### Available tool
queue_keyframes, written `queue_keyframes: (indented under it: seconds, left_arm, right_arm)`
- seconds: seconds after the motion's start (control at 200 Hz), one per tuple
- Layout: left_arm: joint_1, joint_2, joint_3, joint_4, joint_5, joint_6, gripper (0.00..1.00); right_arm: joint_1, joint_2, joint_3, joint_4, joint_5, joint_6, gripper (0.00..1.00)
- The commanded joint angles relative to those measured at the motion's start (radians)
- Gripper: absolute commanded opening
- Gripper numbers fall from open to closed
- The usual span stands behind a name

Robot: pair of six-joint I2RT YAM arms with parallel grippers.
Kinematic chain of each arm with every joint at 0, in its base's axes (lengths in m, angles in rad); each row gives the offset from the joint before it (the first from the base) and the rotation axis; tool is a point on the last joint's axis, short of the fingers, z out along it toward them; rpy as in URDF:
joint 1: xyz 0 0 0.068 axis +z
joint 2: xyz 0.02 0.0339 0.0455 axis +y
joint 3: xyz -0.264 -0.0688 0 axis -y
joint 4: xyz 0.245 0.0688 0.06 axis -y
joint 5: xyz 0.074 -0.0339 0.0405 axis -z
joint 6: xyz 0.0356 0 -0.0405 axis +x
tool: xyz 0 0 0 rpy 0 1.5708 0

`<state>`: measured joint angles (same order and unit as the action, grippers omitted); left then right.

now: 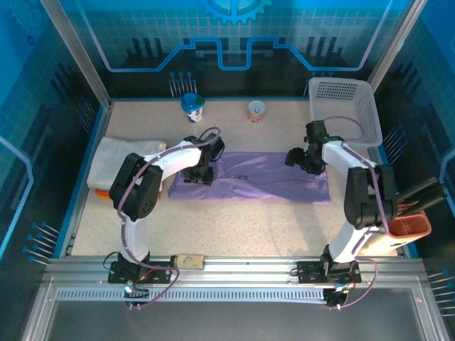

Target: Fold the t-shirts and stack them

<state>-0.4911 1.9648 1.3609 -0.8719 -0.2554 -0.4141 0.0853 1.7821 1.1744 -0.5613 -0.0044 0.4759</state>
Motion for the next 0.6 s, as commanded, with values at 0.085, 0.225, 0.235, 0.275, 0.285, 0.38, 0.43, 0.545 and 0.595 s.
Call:
queue_keyframes:
  seconds: [0.085, 0.225, 0.235, 0.275, 0.285, 0.38, 0.43, 0.545, 0.595]
  left_arm:
    - [0.071, -0.046, -0.064, 0.028, 0.097, -0.008, 0.49]
    - [0.104, 0.013, 0.008, -0.011, 0.109, 0.053, 0.47]
    - [0.105, 0.021, 0.014, -0.015, 0.109, 0.056, 0.47]
    - [0.111, 0.047, 0.046, -0.034, 0.111, 0.07, 0.47]
    - [0.111, 0.053, 0.057, -0.038, 0.111, 0.073, 0.47]
    - [0.114, 0.101, 0.131, -0.056, 0.124, 0.091, 0.46]
    - [0.114, 0.128, 0.175, -0.064, 0.14, 0.099, 0.45]
    - [0.103, 0.182, 0.286, -0.078, 0.188, 0.115, 0.44]
    - [0.092, 0.215, 0.344, -0.097, 0.2, 0.121, 0.44]
  right_arm:
    - [0.049, 0.123, 0.08, -0.098, -0.045, -0.019, 0.72]
    - [0.087, 0.177, 0.141, -0.185, -0.046, -0.048, 0.66]
    - [0.09, 0.18, 0.148, -0.189, -0.047, -0.051, 0.65]
    - [0.098, 0.193, 0.169, -0.228, -0.056, -0.061, 0.65]
    - [0.102, 0.194, 0.173, -0.234, -0.058, -0.064, 0.65]
    - [0.14, 0.187, 0.183, -0.279, -0.048, -0.072, 0.66]
    - [0.162, 0.174, 0.167, -0.284, -0.049, -0.062, 0.66]
    - [0.208, 0.128, 0.104, -0.287, -0.098, -0.027, 0.66]
    - [0.24, 0.094, 0.056, -0.264, -0.129, -0.002, 0.66]
